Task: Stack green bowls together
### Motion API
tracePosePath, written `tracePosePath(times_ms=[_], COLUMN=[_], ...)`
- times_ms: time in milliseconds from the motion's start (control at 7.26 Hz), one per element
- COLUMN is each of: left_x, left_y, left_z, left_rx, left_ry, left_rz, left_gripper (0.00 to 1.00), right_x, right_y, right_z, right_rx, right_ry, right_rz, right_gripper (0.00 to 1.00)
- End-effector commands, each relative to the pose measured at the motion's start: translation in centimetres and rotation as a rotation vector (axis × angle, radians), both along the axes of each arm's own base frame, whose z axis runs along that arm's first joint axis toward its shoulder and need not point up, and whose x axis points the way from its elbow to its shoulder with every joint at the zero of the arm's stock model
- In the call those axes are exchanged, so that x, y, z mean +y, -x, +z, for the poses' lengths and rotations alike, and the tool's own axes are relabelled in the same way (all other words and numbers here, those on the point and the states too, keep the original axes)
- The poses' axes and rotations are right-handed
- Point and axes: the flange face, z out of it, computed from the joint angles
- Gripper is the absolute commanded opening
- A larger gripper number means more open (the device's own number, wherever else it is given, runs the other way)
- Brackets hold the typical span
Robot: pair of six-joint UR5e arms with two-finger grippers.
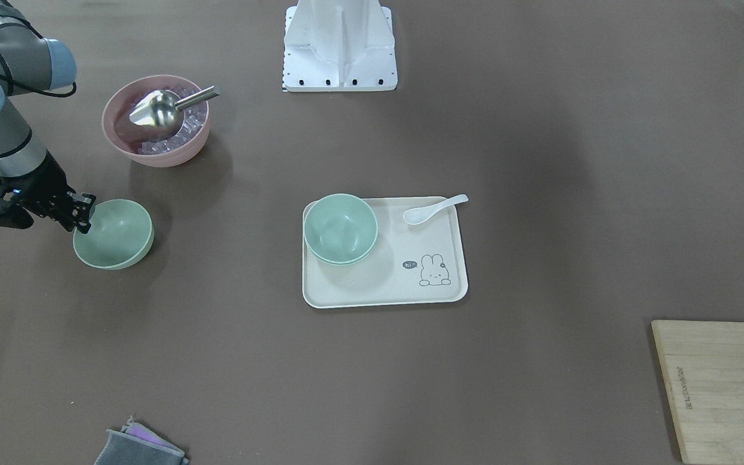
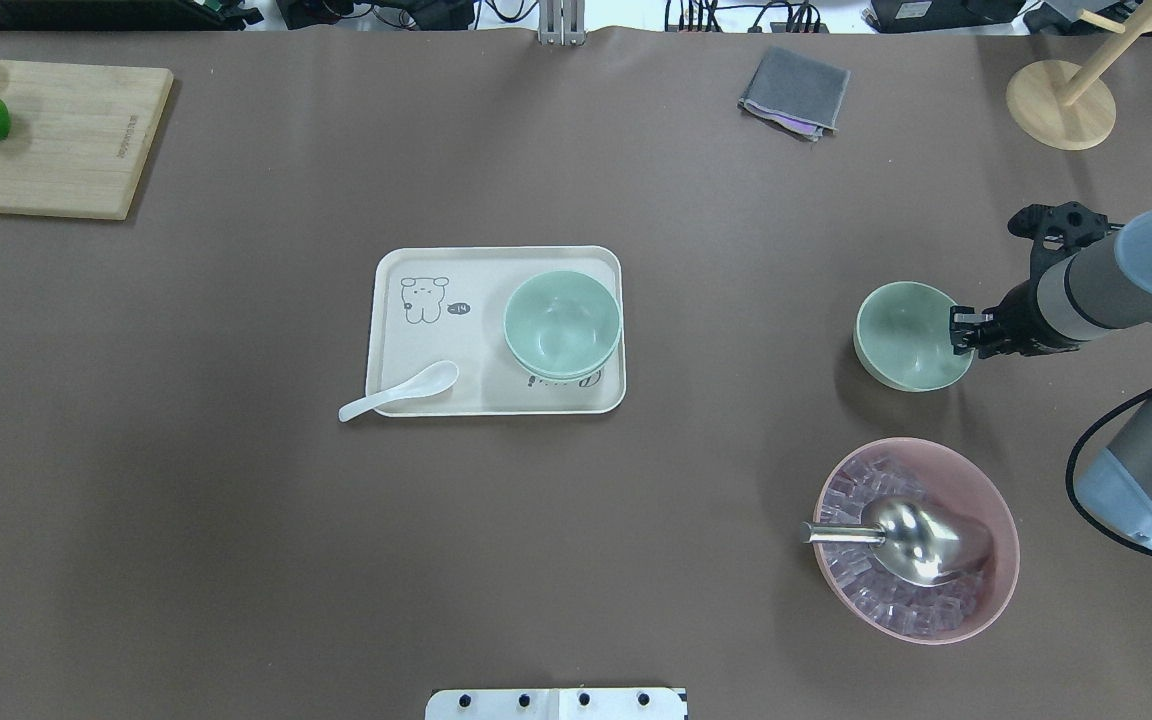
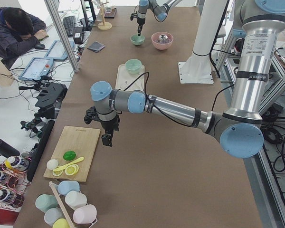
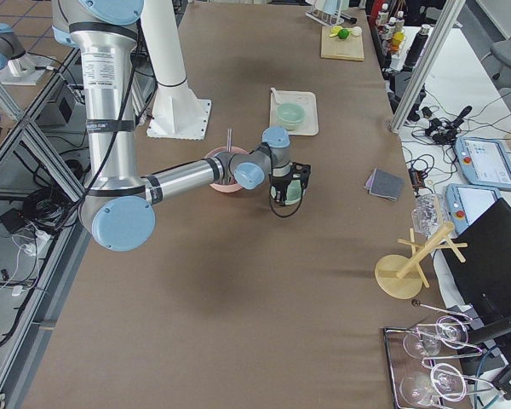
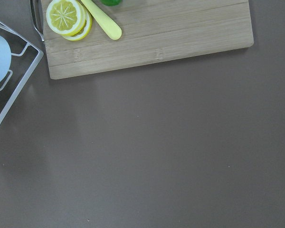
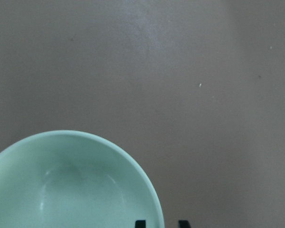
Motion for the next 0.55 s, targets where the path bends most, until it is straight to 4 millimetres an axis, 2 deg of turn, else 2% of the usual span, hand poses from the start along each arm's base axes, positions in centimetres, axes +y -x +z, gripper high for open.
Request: tracePosePath(times_ms=[0,138,276,413], left_x=[0.3,0.3,0.3,0.3], left_y=[0.0,0.0,0.0,0.0], left_z=[0.4,0.4,0.4,0.4], left_rx=[-0.001,-0.001,-0.001,-0.001], left_ry=[0.007,0.007,0.007,0.006], left_rz=[0.0,0.0,0.0,0.0], left_gripper=[0.98,0.98,0.98,0.98], right_x=[0.0,0.0,-0.1,-0.3], right_y=[0.2,0.2,0.4,0.6], right_z=[-0.1,-0.2,-0.7,-2.7], right_rx=[-0.001,-0.003,-0.014,-0.035], right_ry=[-0.002,0.0,-0.005,-0.027], right_rz=[-0.003,-0.005,-0.011,-0.015], right_gripper=[0.2,0.07,0.0,0.0])
